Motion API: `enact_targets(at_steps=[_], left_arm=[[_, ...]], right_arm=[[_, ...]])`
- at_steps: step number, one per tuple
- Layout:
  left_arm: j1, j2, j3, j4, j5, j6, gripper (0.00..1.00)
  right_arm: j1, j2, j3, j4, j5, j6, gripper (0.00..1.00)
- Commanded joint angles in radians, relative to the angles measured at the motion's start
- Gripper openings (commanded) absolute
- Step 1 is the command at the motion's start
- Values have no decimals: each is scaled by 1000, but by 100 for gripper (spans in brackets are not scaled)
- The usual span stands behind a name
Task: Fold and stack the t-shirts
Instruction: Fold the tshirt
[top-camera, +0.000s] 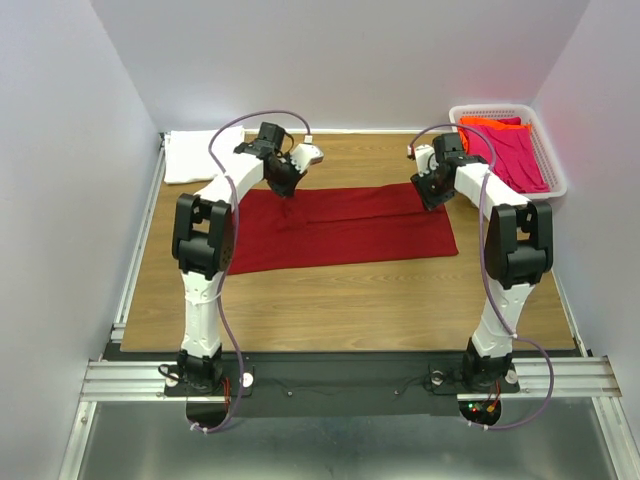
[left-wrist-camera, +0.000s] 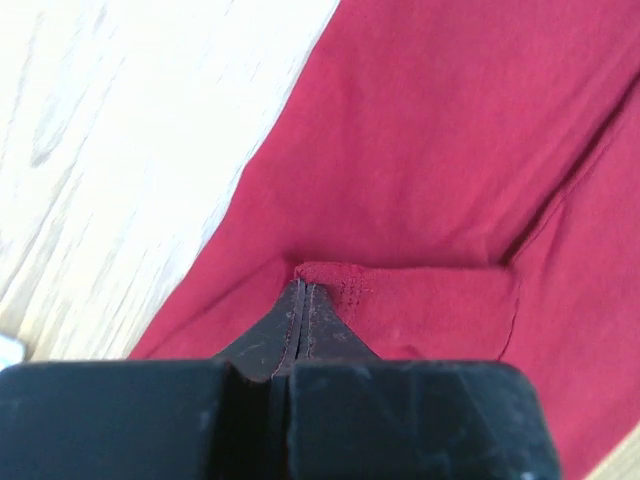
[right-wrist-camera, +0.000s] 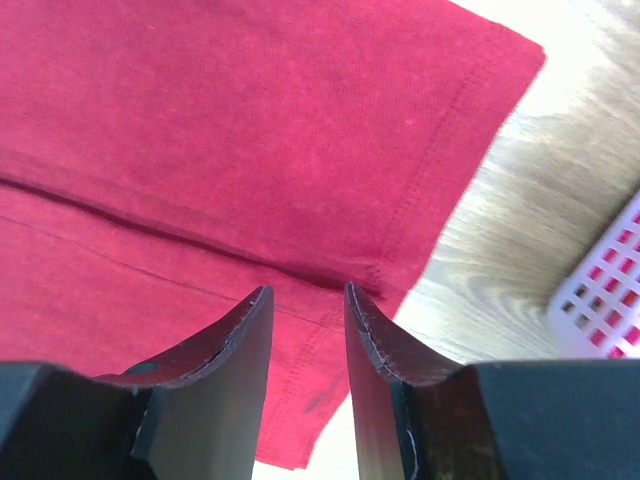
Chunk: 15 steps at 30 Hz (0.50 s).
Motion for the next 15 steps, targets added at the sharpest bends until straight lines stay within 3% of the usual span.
enact_targets(at_steps=[1,3,4,7,15], left_arm=[[-35,26,63,30,24,-50,2],[-39,31,68,36,32,-64,16],[-32,20,66,36,41,-78,29],[10,-18,34,39,72,-95,50],[224,-135,-41,36,187,-150,52]], right_arm=[[0,6,38,13,-68,45,40],[0,9,54,10,-129,60,41],[0,10,61,10,-175,77,41],[0,22,98,10,-252,118,42],[65,165,343,17,-499,306,43]])
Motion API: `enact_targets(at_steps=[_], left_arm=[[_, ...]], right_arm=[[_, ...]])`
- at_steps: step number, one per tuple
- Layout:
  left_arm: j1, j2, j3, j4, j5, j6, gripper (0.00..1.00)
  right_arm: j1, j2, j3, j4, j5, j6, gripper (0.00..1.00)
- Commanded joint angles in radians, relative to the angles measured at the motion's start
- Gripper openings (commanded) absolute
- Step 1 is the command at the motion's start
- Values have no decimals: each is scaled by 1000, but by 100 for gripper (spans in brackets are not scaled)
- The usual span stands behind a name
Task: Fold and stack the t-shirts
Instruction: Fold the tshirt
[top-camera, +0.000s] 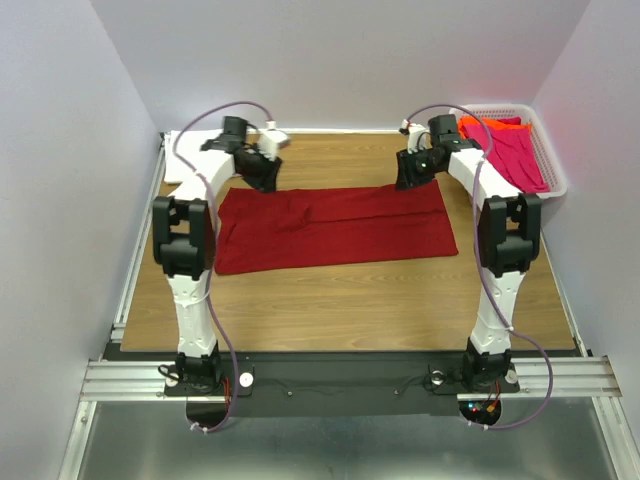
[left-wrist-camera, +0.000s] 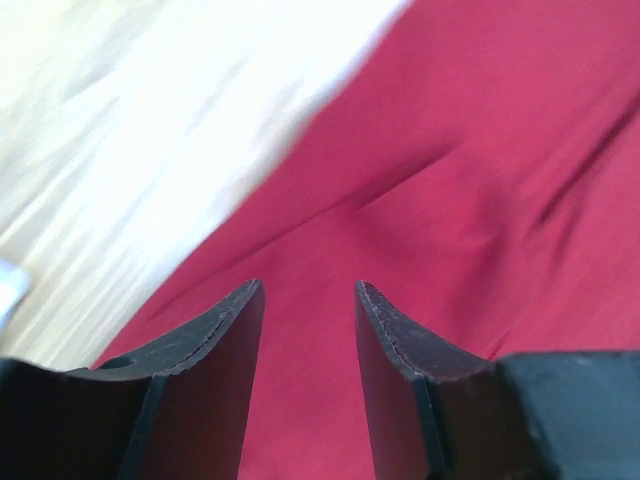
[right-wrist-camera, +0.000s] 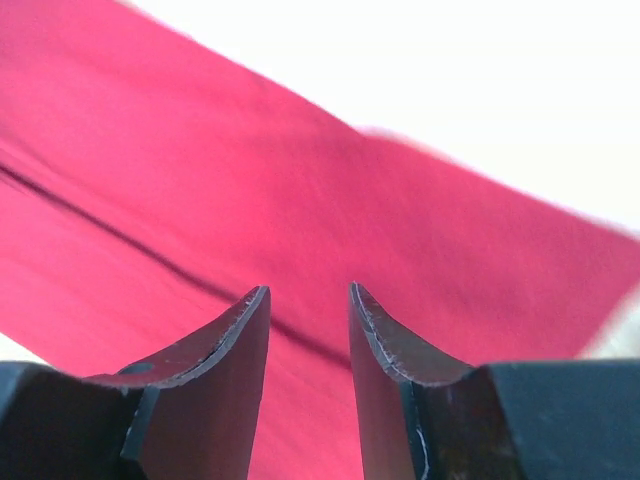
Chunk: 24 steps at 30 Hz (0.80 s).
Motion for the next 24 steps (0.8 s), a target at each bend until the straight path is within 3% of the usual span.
enact_targets(at_steps=[1,6,12,24], left_arm=[[129,-99,-8,5,79,-46,52],[201,-48,4,11,105,-89,52],[204,6,13,73,117,-141,51],[201,87,32,100,125,-175,51]], right_arm=[[66,74,151,31,-168,139,43],[152,211,295,78,-247,261,43],[244,308,401,158,-302,410,45],[339,439,452,290,-374,654,54]])
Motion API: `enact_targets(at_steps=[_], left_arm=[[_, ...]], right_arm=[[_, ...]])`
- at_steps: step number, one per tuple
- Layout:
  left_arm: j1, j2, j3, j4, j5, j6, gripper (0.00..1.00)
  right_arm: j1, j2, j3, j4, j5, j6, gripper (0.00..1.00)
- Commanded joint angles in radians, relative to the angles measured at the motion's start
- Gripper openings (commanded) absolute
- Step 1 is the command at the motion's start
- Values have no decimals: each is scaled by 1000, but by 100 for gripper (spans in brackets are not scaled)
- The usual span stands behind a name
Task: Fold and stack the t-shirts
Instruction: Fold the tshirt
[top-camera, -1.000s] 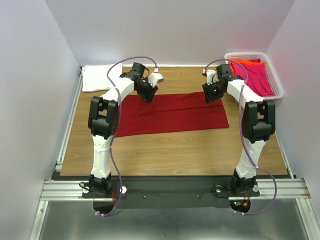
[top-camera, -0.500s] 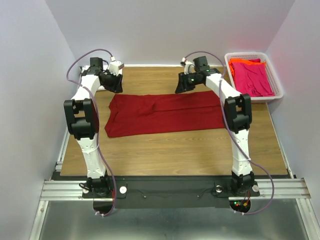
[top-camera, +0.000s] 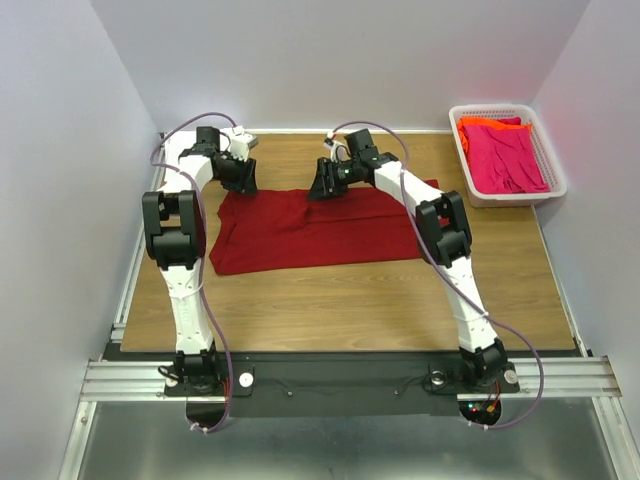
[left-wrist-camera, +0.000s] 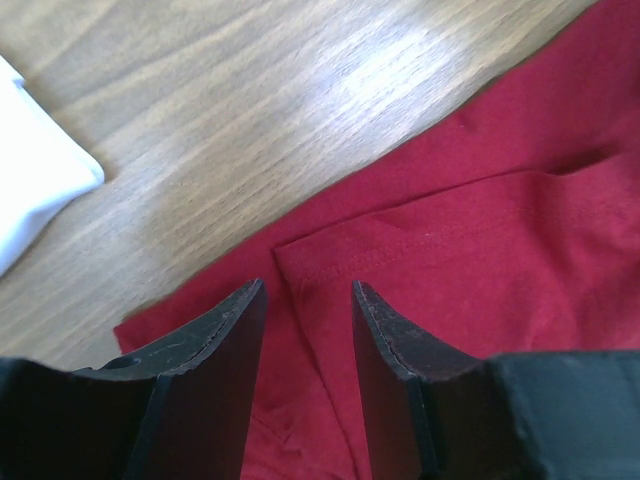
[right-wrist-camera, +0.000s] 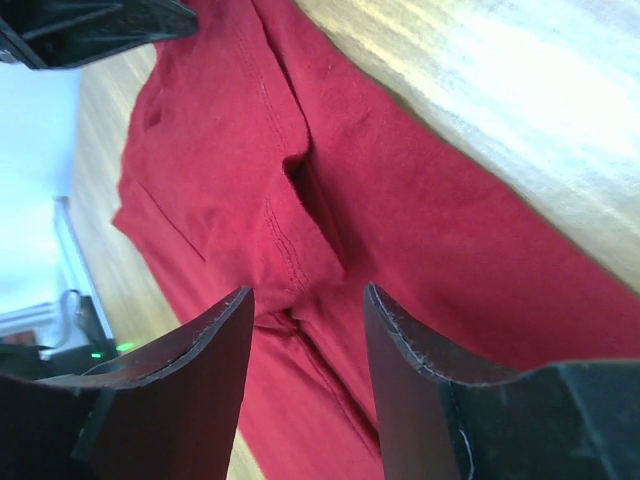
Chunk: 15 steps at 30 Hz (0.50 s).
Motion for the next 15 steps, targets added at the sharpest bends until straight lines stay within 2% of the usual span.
enact_targets(at_steps=[1,10,15], left_arm=[[5,-7,27,18,30,-9,50],[-7,16,16,25,45,-3,47],[-10,12,18,35,58,-9,31]], right_arm=[[24,20,41,86,-43,94,54],[43,48,27,107,-46,132,54],[43,48,20,122,-70,151,51]])
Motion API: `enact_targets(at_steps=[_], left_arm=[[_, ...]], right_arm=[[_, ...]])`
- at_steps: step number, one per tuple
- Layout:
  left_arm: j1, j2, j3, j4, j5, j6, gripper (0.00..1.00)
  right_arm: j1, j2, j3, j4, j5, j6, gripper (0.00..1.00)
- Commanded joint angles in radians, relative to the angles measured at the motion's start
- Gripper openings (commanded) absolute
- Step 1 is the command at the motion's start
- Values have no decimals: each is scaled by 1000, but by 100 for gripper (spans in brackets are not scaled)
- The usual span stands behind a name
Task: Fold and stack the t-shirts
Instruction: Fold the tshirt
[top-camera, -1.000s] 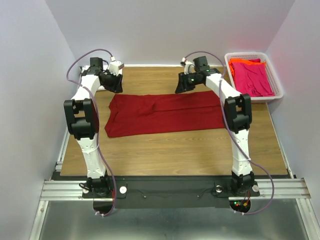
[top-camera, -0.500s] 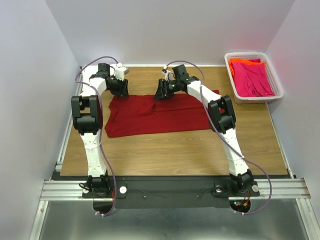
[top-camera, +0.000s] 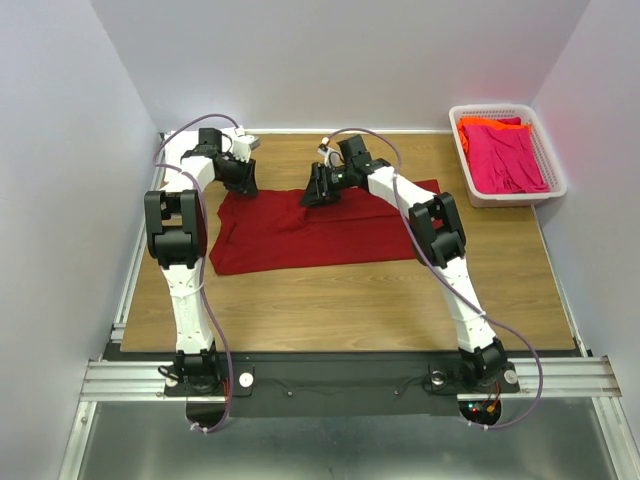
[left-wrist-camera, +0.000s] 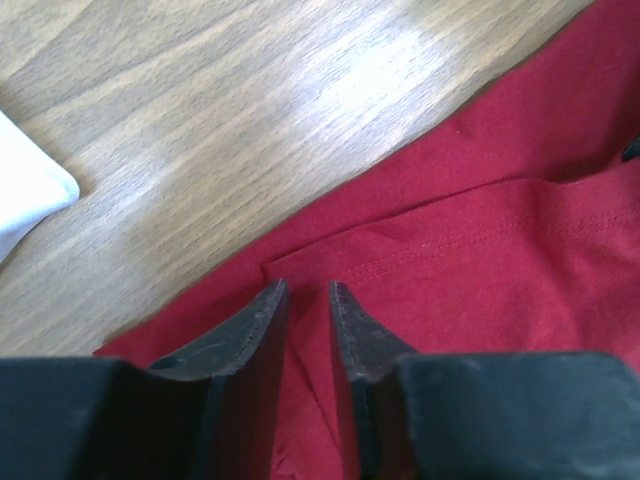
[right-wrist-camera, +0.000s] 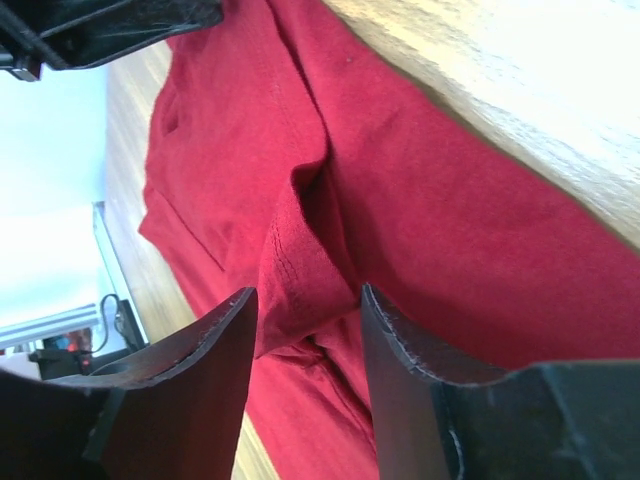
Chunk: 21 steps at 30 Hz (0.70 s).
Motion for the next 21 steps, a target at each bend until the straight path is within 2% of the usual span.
enact_targets(at_steps=[1,6,9,15,18,19,21], left_arm=[[-5,-15,15,25,40,-4,29],[-5,-49,-5,37,43,-4,6],[-5,-73,-27,43,40,-2,0],[-3,-118,-71,76,8,-2,0],[-3,-106,-61,74,-24,-14,15],[-3,-101,-53,77,-30,-18,25],[-3,-89,-48,80,-47,-28,34]], right_arm=[[7,1,19,61,-42,32,50],[7,-2,17,74,-45,38,43],[8,-8,17,77,-30,32,36],[8,-10,19,80,-10,19,33],[7,-9,16,81,-7,18,30],[7,-7,16,81,-4,18,28],[7,-12,12,80,3,15,24]])
